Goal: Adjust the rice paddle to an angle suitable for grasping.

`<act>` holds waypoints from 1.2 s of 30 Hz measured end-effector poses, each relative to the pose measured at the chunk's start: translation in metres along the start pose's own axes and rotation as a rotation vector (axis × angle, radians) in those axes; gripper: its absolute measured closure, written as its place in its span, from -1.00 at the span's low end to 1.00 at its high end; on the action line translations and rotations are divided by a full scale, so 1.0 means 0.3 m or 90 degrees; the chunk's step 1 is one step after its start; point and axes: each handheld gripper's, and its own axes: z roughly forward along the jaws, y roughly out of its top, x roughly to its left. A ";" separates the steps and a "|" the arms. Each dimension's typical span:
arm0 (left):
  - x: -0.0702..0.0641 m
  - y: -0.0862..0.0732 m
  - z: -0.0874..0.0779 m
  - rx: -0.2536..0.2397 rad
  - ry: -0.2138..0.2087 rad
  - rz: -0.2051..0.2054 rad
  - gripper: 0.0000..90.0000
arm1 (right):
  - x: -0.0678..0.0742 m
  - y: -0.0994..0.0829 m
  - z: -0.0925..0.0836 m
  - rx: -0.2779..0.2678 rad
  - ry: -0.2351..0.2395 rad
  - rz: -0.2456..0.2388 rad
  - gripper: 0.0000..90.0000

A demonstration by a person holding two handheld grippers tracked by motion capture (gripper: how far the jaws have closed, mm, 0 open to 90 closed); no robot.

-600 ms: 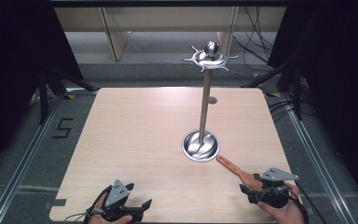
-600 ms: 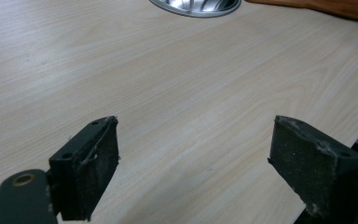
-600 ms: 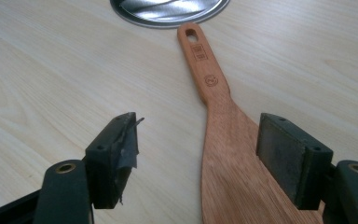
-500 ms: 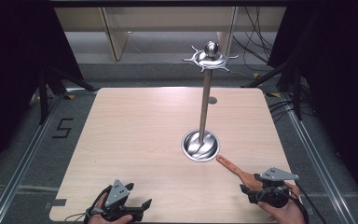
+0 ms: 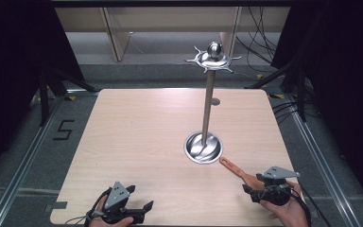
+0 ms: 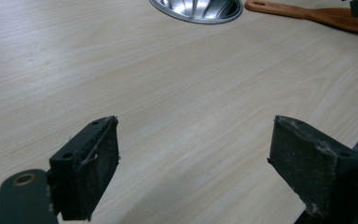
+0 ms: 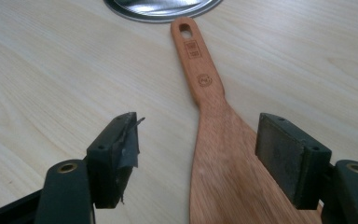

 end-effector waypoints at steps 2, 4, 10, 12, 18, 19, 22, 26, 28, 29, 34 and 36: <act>-0.002 0.000 0.000 0.004 -0.001 -0.001 -0.67 | -0.004 0.012 0.011 0.003 0.000 -0.019 -0.30; -0.001 0.001 0.000 0.003 -0.003 -0.005 -0.66 | -0.004 0.026 0.023 0.010 0.001 -0.028 -0.26; 0.002 0.001 -0.005 0.007 0.004 -0.006 -0.66 | -0.014 0.078 0.040 0.038 -0.001 -0.042 -0.17; 0.002 0.000 -0.005 0.008 0.004 -0.006 -0.66 | -0.024 0.112 0.064 0.043 0.001 -0.040 -0.13; 0.007 0.001 -0.006 0.012 0.006 -0.001 -0.65 | -0.029 0.150 0.097 0.068 0.003 -0.043 -0.03; 0.007 0.000 -0.006 0.012 0.006 -0.002 -0.65 | -0.032 0.164 0.095 0.102 0.007 -0.052 -0.01; 0.004 0.001 -0.007 0.004 0.011 -0.007 -0.64 | -0.040 0.194 0.127 0.123 0.011 -0.075 0.09; 0.007 0.001 -0.008 0.010 0.007 -0.003 -0.64 | -0.037 0.222 0.144 0.160 0.023 -0.070 0.13; 0.006 0.002 -0.010 0.012 0.014 -0.001 -0.64 | -0.032 0.237 0.162 0.174 0.024 -0.078 0.16; 0.006 0.002 -0.010 0.012 0.014 -0.001 -0.64 | -0.032 0.237 0.162 0.174 0.024 -0.078 0.16; 0.010 0.002 -0.009 0.011 0.006 0.010 -0.63 | -0.030 0.240 0.194 0.199 0.011 -0.114 0.26; 0.005 0.002 -0.010 0.010 0.011 0.002 -0.63 | -0.024 0.243 0.197 0.211 0.022 -0.102 0.28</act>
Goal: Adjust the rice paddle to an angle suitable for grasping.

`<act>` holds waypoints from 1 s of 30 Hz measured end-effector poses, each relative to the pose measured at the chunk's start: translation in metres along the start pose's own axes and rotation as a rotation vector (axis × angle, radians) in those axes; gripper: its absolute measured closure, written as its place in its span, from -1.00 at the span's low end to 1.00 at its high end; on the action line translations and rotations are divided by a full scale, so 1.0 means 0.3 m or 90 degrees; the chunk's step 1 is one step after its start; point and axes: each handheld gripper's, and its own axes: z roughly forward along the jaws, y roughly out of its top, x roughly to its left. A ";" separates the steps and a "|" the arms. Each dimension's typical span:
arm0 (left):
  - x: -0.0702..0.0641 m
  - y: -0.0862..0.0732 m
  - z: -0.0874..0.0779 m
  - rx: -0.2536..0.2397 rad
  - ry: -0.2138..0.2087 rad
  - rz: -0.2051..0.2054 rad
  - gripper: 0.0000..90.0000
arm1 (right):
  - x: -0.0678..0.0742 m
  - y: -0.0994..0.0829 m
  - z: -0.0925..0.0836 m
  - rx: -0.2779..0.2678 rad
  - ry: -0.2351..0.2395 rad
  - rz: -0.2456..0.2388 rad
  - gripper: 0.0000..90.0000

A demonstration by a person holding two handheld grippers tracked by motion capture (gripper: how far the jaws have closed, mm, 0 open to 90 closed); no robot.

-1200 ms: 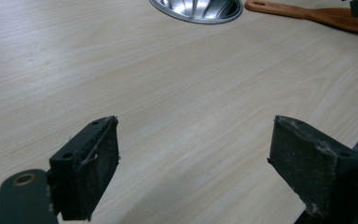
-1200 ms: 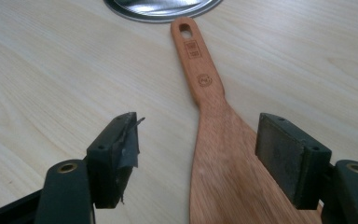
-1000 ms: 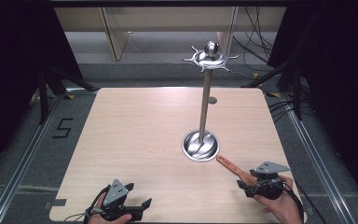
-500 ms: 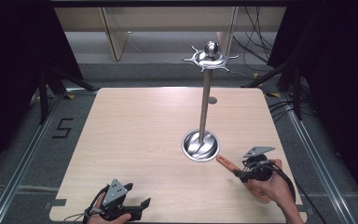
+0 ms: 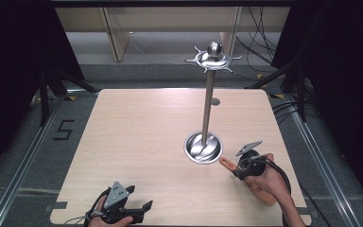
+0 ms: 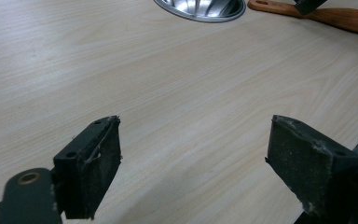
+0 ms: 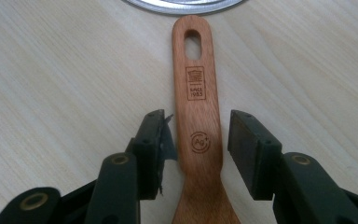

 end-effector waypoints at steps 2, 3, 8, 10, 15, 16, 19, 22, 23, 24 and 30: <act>0.000 0.000 -0.001 0.000 0.002 -0.002 -0.62 | -0.005 0.003 0.006 0.004 0.000 -0.009 0.31; 0.002 0.000 0.001 -0.003 -0.008 -0.001 -0.62 | -0.006 0.007 0.011 0.010 -0.003 -0.014 0.31; 0.000 -0.001 0.000 -0.005 -0.007 -0.001 -0.62 | -0.013 0.027 0.024 0.034 -0.009 -0.011 0.36; 0.003 0.001 0.000 -0.004 -0.008 0.014 -0.62 | -0.016 0.040 0.024 0.046 -0.004 -0.027 0.37; 0.000 -0.001 0.002 -0.008 -0.009 -0.003 -0.62 | -0.016 0.071 0.045 0.072 0.014 -0.041 0.38; -0.001 -0.001 0.002 -0.010 -0.009 -0.002 -0.62 | -0.015 0.079 0.050 0.069 0.013 -0.044 0.39; -0.002 -0.001 0.002 -0.008 -0.011 0.005 -0.62 | -0.014 0.104 0.053 0.100 0.018 -0.057 0.45; -0.005 -0.001 0.003 -0.012 -0.013 0.005 -0.62 | -0.015 0.131 0.061 0.138 0.020 -0.074 0.46; -0.005 -0.001 0.003 -0.012 -0.013 0.005 -0.62 | -0.015 0.131 0.061 0.138 0.020 -0.074 0.46; -0.004 0.000 0.002 -0.010 -0.014 0.008 -0.62 | -0.013 0.137 0.061 0.147 0.022 -0.078 0.46; -0.005 0.004 -0.007 -0.023 0.000 0.005 -0.62 | -0.006 0.161 0.068 0.201 0.023 -0.126 0.47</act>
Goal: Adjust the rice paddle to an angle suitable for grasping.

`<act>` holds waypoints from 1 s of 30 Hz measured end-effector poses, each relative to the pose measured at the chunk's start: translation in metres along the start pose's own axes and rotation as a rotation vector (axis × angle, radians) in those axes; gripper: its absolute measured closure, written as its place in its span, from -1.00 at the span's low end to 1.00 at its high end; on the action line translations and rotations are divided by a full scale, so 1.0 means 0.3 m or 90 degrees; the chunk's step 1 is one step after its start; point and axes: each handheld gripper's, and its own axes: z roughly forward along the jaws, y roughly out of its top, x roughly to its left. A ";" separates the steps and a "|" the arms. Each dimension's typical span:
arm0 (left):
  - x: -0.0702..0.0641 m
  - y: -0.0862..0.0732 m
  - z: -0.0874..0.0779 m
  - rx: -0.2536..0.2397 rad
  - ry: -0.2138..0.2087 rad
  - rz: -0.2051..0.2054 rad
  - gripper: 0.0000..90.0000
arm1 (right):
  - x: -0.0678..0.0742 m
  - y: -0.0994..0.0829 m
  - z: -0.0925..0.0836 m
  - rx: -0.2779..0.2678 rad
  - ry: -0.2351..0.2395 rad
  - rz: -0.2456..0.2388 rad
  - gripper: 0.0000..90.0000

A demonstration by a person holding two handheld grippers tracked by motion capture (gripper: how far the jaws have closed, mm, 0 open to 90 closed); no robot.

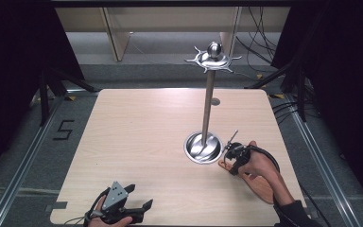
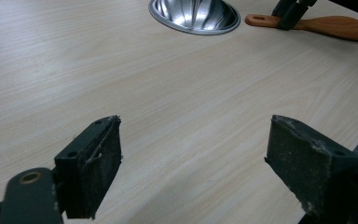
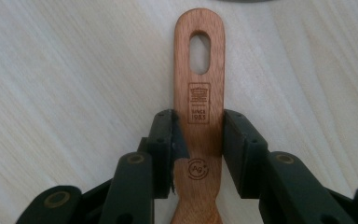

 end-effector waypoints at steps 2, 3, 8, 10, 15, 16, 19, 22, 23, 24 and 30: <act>0.001 0.000 0.000 0.001 0.001 0.002 -0.62 | 0.001 0.004 -0.002 0.006 0.000 0.000 0.47; 0.000 0.000 0.001 0.000 0.001 0.000 -0.62 | -0.001 0.006 -0.002 0.013 -0.002 -0.004 0.47; 0.000 0.001 0.003 -0.019 -0.005 -0.005 -0.62 | 0.005 0.014 -0.003 0.040 -0.001 -0.010 0.47; -0.002 0.001 0.002 -0.021 -0.005 -0.006 -0.62 | 0.006 0.019 -0.003 0.053 -0.006 -0.015 0.48; 0.001 0.002 0.000 -0.016 -0.004 0.010 -0.62 | 0.010 0.027 0.000 0.067 -0.003 0.001 0.48; 0.000 0.001 0.002 -0.019 -0.005 0.004 -0.62 | 0.009 0.026 -0.001 0.071 0.001 -0.005 0.48; 0.002 0.003 0.001 -0.026 -0.006 0.012 -0.62 | 0.000 0.024 -0.002 0.073 0.008 -0.006 0.49; 0.002 0.002 0.001 -0.025 -0.003 0.000 -0.62 | -0.004 0.021 -0.001 0.070 0.006 -0.020 0.49; 0.001 0.002 0.000 -0.026 -0.002 -0.001 -0.62 | -0.003 0.020 0.000 0.070 0.002 -0.017 0.49; 0.000 0.002 0.000 -0.028 0.001 -0.006 -0.63 | -0.002 0.014 -0.008 0.058 0.000 -0.016 0.49; -0.001 0.005 -0.005 -0.031 0.003 -0.010 -0.63 | -0.005 -0.017 -0.059 -0.008 0.009 -0.039 0.49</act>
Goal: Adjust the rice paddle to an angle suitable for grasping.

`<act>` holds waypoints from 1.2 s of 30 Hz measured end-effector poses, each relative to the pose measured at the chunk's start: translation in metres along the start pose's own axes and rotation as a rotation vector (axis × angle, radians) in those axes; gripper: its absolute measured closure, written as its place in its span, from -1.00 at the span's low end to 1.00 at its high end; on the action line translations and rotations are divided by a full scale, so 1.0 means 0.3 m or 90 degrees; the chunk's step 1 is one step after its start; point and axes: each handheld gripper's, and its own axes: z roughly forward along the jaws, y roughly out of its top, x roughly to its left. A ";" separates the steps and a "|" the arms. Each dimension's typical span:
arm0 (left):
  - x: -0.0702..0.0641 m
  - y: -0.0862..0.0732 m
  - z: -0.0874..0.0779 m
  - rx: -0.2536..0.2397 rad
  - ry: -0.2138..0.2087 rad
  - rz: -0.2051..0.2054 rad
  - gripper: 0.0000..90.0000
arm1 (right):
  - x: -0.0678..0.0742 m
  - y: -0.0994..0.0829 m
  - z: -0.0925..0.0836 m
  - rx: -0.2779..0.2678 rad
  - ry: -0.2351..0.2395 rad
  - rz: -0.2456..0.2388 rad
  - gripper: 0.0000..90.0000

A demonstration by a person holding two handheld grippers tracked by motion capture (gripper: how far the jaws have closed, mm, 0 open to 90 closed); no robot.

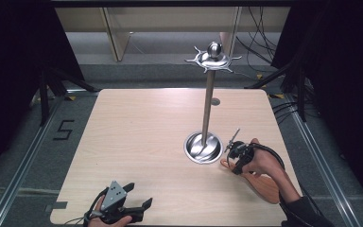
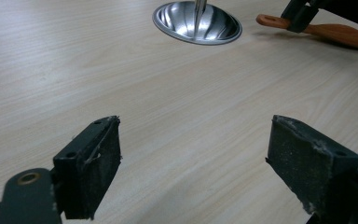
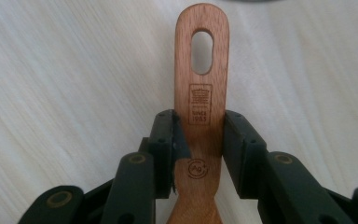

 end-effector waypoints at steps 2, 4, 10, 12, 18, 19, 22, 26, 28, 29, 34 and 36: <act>0.001 0.000 0.003 -0.005 -0.006 -0.002 -0.63 | -0.012 -0.019 -0.026 -0.040 -0.012 -0.044 0.49; 0.001 0.000 0.003 -0.004 -0.006 -0.002 -0.63 | -0.022 -0.045 -0.041 -0.101 -0.010 -0.052 0.49; 0.009 0.003 -0.001 -0.001 0.001 0.014 -0.63 | -0.006 -0.115 -0.105 -0.172 -0.019 0.038 0.49; 0.011 0.003 -0.001 0.001 -0.001 0.017 -0.63 | -0.006 -0.120 -0.111 -0.181 -0.019 0.034 0.49; 0.012 0.001 -0.001 -0.007 0.000 -0.008 -0.63 | 0.013 -0.159 -0.182 -0.271 -0.037 0.102 0.49; 0.015 0.001 -0.002 -0.003 -0.003 -0.002 -0.64 | 0.014 -0.166 -0.195 -0.280 -0.033 0.113 0.49; 0.009 0.000 0.000 -0.002 -0.007 -0.012 -0.64 | -0.008 -0.172 -0.202 -0.331 -0.046 0.113 0.49; 0.018 0.002 -0.001 -0.003 -0.013 -0.003 -0.64 | -0.008 -0.168 -0.222 -0.346 -0.037 0.112 0.49; 0.021 0.002 -0.003 -0.003 -0.016 -0.004 -0.64 | -0.002 -0.160 -0.250 -0.382 -0.024 0.108 0.49; 0.021 0.002 -0.003 -0.003 -0.016 -0.004 -0.64 | -0.002 -0.160 -0.250 -0.382 -0.024 0.108 0.49; 0.017 0.002 -0.002 0.002 -0.026 -0.005 -0.65 | -0.009 -0.154 -0.297 -0.442 -0.010 0.099 0.49; 0.015 0.003 -0.001 0.004 -0.019 -0.006 -0.65 | -0.012 -0.152 -0.314 -0.463 -0.002 0.087 0.49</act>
